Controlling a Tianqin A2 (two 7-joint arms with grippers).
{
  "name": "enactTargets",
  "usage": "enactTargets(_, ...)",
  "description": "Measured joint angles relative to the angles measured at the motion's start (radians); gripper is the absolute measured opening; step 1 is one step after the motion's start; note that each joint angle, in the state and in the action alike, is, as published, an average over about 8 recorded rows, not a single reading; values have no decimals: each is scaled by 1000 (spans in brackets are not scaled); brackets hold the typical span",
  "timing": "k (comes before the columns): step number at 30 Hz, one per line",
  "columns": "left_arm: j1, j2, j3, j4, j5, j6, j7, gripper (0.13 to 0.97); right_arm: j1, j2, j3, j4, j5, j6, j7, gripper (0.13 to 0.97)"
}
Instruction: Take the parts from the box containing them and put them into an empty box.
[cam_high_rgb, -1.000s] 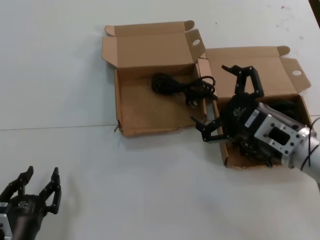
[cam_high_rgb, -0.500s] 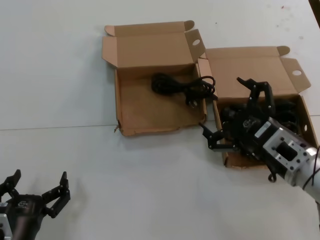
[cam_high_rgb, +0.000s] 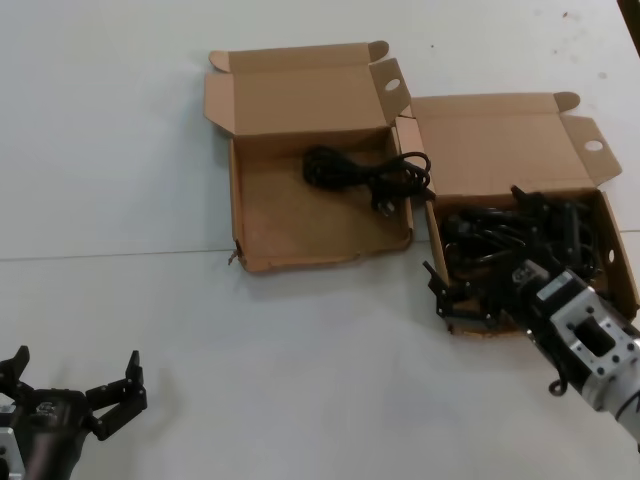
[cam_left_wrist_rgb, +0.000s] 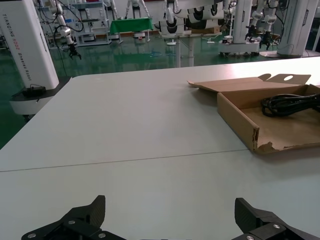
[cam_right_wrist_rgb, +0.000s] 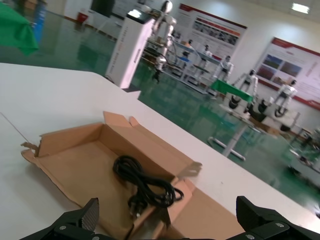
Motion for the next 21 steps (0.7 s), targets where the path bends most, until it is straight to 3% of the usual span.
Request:
enactTargets(11,0,0,0,0,0,0,0,957,-96,-27,45,27,32,72,0,966)
enactTargets(21,0,0,0,0,0,0,0,966,-183,-51,86,52,62,137,0,966)
